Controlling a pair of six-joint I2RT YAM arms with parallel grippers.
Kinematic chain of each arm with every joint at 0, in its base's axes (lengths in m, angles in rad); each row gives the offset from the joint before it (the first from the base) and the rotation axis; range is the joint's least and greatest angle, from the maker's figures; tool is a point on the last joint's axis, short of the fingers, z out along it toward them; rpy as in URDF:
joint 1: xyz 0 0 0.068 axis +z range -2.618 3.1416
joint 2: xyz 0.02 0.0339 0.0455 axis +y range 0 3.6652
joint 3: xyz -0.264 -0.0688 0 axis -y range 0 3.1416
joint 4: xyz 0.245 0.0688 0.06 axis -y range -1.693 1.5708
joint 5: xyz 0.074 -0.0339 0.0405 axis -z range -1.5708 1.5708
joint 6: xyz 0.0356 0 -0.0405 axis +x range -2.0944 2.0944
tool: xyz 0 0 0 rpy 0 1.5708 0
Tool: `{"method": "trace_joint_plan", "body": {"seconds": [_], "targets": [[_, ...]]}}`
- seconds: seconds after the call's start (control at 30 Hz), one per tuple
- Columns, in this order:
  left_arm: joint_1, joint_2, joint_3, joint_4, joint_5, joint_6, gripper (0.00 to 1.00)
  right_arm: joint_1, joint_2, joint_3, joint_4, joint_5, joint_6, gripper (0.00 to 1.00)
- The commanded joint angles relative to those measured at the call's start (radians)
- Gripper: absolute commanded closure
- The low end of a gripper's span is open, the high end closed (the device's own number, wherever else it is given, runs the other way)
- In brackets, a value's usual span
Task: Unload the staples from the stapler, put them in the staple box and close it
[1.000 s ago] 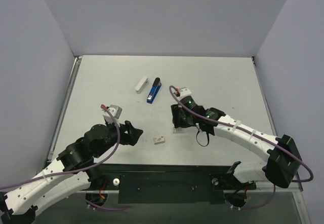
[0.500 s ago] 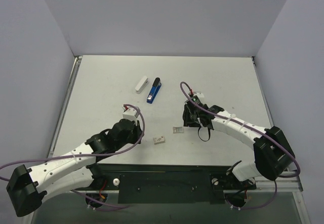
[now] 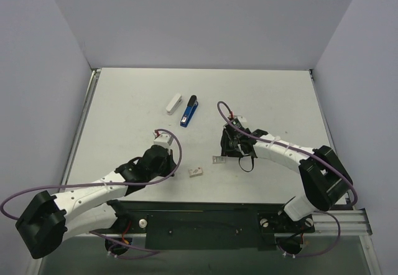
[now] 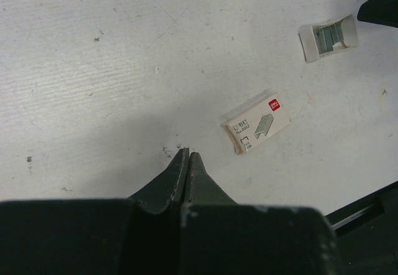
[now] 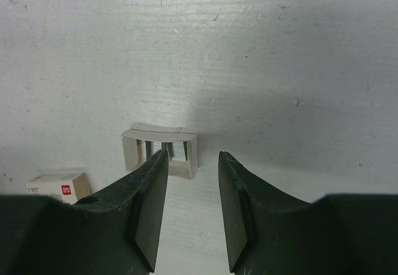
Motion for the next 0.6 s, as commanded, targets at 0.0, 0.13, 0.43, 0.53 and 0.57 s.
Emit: {"method": "trace_joint_plan", "body": {"seconds": [0.0, 0.13, 0.43, 0.53, 0.57], "targets": [[0.017, 0.024, -0.003, 0.097, 0.037, -0.007, 1.0, -0.006, 0.018, -0.009, 0.011, -0.009, 0.012, 0.67], [0.019, 0.053, -0.006, 0.116, 0.049, -0.008, 1.0, -0.001, 0.03, -0.014, 0.015, -0.009, 0.015, 0.72], [0.023, 0.083, -0.017, 0.136, 0.065, -0.01, 1.0, 0.002, 0.044, -0.02, 0.023, -0.009, 0.016, 0.78], [0.023, 0.093, -0.02, 0.174, 0.066, -0.011, 1.0, 0.008, 0.052, -0.02, 0.026, -0.009, 0.018, 0.79], [0.022, 0.095, -0.025, 0.175, 0.066, -0.014, 1.0, 0.008, 0.056, -0.02, 0.028, -0.01, 0.018, 0.79]]}}
